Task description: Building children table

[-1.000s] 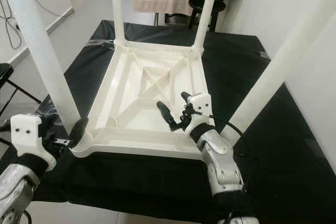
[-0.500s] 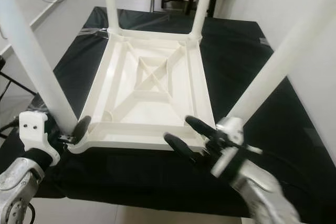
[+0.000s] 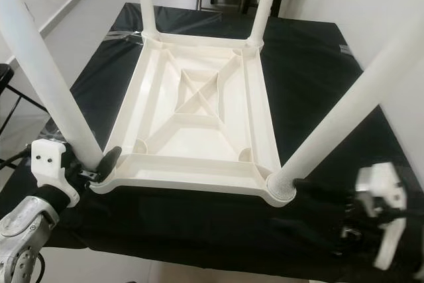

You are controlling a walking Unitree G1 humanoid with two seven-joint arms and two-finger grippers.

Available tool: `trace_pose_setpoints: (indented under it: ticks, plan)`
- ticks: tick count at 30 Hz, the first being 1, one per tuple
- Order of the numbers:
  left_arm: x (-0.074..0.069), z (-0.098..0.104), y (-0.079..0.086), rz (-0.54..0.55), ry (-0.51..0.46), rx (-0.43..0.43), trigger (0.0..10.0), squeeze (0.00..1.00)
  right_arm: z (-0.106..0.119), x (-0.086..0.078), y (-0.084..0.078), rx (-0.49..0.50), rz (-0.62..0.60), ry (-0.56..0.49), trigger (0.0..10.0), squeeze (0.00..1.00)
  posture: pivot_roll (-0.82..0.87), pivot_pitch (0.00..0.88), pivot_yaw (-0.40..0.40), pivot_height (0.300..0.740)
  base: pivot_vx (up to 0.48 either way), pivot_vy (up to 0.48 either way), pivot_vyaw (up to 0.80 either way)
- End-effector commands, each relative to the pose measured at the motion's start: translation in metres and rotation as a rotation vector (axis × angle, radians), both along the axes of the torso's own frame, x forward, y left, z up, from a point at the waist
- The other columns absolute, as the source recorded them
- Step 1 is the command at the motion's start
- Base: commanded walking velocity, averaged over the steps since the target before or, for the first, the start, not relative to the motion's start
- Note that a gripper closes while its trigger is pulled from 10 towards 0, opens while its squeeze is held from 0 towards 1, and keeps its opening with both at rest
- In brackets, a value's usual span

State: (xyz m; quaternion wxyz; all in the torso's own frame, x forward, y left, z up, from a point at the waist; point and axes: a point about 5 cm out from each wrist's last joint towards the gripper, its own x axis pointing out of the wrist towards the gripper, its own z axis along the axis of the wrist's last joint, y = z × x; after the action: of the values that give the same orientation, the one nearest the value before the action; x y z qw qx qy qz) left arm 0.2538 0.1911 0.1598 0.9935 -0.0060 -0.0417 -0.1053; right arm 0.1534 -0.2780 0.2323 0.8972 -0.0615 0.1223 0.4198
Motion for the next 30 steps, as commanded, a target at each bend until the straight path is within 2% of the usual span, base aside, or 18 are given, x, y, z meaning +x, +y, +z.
trace_pose_setpoints:
  ticks: [1,3,7,10,11,12,14,17,18,21,25,26,27,29,30]
  plan:
    - [0.002,-0.007,-0.004,-0.020,0.026,0.012,10.0,0.00,0.014,-0.004,-0.011,-0.060,-0.031,-0.012,10.0,0.00,-0.05,0.168,-0.058,0.740,0.000,0.000,0.00]
    - [0.002,-0.007,-0.004,-0.020,0.026,0.012,10.0,0.00,0.014,-0.004,-0.011,-0.060,-0.031,-0.012,10.0,0.00,-0.05,0.168,-0.058,0.740,0.000,0.000,0.00]
    - [0.003,-0.007,-0.004,-0.023,0.022,0.013,10.0,0.00,0.025,-0.005,-0.017,-0.121,-0.059,-0.030,10.0,0.00,-0.06,0.161,-0.057,0.740,0.000,0.000,0.00]
    - [0.005,-0.007,-0.004,-0.027,0.016,0.015,10.0,0.00,0.038,-0.004,-0.017,-0.149,-0.067,-0.079,10.0,0.00,-0.06,0.156,-0.053,0.740,0.000,0.000,0.00]
    - [0.007,-0.005,-0.005,-0.030,0.009,0.014,10.0,0.00,0.051,0.002,-0.011,-0.132,-0.081,-0.166,10.0,0.00,-0.06,0.147,-0.050,0.740,0.000,0.000,0.00]
    - [0.007,-0.005,-0.005,-0.030,0.009,0.014,10.0,0.00,0.051,0.002,-0.011,-0.132,-0.081,-0.166,10.0,0.00,-0.06,0.147,-0.050,0.740,0.000,0.000,0.00]
    - [0.008,-0.005,-0.006,-0.031,0.005,0.013,10.0,0.00,0.060,0.010,-0.004,-0.095,-0.099,-0.240,10.0,0.00,-0.07,0.146,-0.048,0.740,0.000,0.000,0.00]
    - [0.009,-0.006,-0.006,-0.032,0.003,0.012,10.0,0.00,0.066,0.018,0.000,-0.064,-0.140,-0.297,10.0,0.00,-0.07,0.145,-0.048,0.740,0.000,0.000,0.00]
    - [0.010,-0.005,-0.007,-0.031,0.000,0.011,10.0,0.00,0.073,0.028,0.007,0.017,-0.172,-0.347,10.0,0.00,-0.08,0.146,-0.050,0.740,0.000,0.000,0.00]
    - [0.011,-0.005,-0.007,-0.029,-0.002,0.008,10.0,0.00,0.077,0.030,0.013,0.075,-0.156,-0.361,10.0,0.00,-0.09,0.147,-0.050,0.740,0.000,0.000,0.00]
    - [0.011,-0.007,-0.008,-0.029,0.000,0.003,10.0,0.00,0.079,0.030,0.015,0.086,-0.162,-0.373,10.0,0.00,-0.10,0.146,-0.051,0.740,0.000,0.000,0.00]
    - [0.011,-0.009,-0.010,-0.033,0.001,-0.003,10.0,0.00,0.081,0.036,0.010,0.076,-0.235,-0.385,10.0,0.00,-0.10,0.146,-0.056,0.740,0.000,0.000,0.00]
    - [0.011,-0.009,-0.010,-0.033,0.001,-0.003,10.0,0.00,0.081,0.036,0.010,0.076,-0.235,-0.385,10.0,0.00,-0.10,0.146,-0.056,0.740,0.000,0.000,0.00]
    - [0.011,-0.009,-0.013,-0.035,-0.001,-0.012,10.0,0.00,0.088,0.044,0.001,0.075,-0.333,-0.412,10.0,0.00,-0.11,0.146,-0.061,0.740,0.000,0.000,0.00]
    - [0.011,-0.009,-0.013,-0.035,-0.001,-0.012,10.0,0.00,0.088,0.044,0.001,0.075,-0.333,-0.412,10.0,0.00,-0.11,0.146,-0.061,0.740,0.000,0.000,0.00]
